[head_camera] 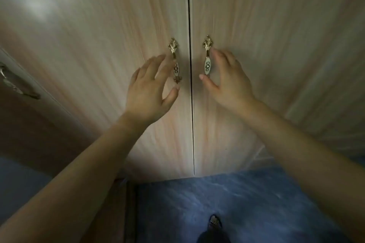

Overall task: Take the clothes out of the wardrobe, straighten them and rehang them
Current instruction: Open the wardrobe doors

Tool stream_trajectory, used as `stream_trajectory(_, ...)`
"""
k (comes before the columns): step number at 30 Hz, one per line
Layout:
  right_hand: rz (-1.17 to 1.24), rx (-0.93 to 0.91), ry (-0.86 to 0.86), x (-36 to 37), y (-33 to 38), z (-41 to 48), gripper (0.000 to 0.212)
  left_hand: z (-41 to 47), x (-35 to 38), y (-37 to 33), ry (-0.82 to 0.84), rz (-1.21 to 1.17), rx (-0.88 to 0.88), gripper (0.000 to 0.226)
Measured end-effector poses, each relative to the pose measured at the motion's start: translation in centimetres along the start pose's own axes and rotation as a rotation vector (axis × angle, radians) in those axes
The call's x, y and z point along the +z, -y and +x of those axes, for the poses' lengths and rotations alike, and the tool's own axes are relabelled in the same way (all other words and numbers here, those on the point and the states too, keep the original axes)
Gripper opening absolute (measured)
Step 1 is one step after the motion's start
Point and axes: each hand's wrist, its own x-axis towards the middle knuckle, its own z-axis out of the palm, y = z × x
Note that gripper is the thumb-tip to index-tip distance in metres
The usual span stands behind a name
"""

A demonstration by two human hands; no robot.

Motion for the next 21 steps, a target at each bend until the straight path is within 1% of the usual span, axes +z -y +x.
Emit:
stream_trajectory(2,0.113,0.001,-0.048,1.4,-1.1,1.5,0.065,1.7,1.3,0.7,-0.048,-0.008,-0.013,0.056)
stream_trajectory(5,0.211,-0.031,-0.11,3.4,-1.8,2.1,0.062,3.1,3.6,1.6,-0.121,0.063,0.062,0.054)
stream_trajectory(8,0.295,-0.008,-0.163,4.1,-2.4,2.2,0.061,3.3,5.2,2.2,-0.174,0.141,0.104,0.054)
stream_trajectory(11,0.327,0.003,-0.192,4.8,-2.4,1.9,0.059,3.2,6.2,2.7,-0.211,0.2,0.112,0.054)
stream_trajectory(15,0.332,0.023,-0.251,5.1,-1.7,1.2,0.057,3.4,6.6,3.6,-0.256,0.197,0.155,0.053)
stream_trajectory(21,0.348,0.189,-0.302,4.0,0.3,-1.2,0.064,3.7,5.9,4.8,-0.219,0.135,0.241,0.052)
